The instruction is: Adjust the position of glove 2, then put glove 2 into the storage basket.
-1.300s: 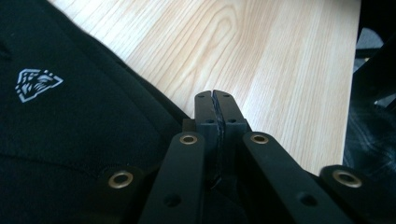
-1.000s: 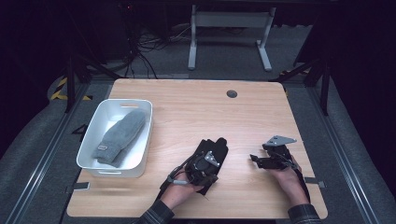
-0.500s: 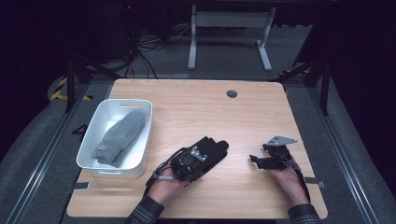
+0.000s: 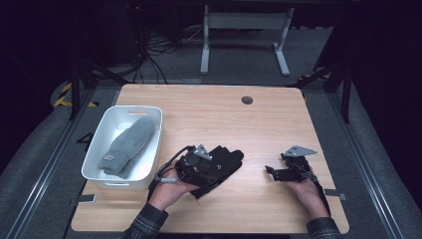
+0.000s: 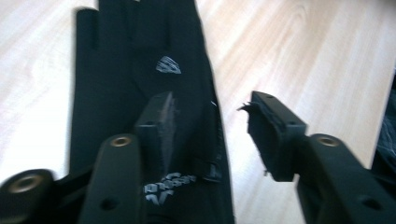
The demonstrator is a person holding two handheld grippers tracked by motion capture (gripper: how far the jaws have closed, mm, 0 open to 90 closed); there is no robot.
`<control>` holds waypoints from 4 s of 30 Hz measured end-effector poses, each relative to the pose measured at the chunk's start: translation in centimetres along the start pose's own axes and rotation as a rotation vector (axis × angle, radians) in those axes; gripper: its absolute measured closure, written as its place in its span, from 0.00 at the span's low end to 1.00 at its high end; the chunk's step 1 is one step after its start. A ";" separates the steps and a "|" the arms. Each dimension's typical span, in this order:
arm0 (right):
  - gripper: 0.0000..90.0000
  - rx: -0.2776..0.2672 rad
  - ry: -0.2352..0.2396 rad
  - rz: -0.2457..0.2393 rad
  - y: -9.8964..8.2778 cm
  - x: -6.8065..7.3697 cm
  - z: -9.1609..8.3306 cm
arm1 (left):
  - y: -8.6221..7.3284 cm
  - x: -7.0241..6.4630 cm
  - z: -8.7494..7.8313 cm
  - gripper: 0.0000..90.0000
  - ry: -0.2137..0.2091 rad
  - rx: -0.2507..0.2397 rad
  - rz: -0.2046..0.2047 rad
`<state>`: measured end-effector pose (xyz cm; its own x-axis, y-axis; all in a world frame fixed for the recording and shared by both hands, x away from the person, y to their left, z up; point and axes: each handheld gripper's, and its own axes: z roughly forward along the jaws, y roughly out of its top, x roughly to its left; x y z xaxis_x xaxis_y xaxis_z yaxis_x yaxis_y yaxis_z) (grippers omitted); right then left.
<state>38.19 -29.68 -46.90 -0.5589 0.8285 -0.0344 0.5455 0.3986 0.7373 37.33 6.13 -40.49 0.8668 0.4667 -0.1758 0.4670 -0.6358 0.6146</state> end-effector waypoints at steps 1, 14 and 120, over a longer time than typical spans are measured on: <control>0.19 0.000 0.002 0.001 0.0 0.0 0.0 | 0.2 0.2 0.1 0.46 0.009 0.008 0.007; 0.18 0.001 0.002 0.003 0.0 0.0 0.0 | 2.0 1.8 2.2 0.16 0.090 0.050 0.052; 0.15 0.007 -0.001 -0.004 0.0 0.1 0.0 | 2.6 9.4 -13.0 0.76 0.154 -0.016 -0.185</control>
<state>38.11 -29.60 -46.92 -0.5604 0.8274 -0.0380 0.5477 0.4046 0.7323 44.41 16.86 -30.48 0.7290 0.6635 -0.1684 0.6117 -0.5211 0.5952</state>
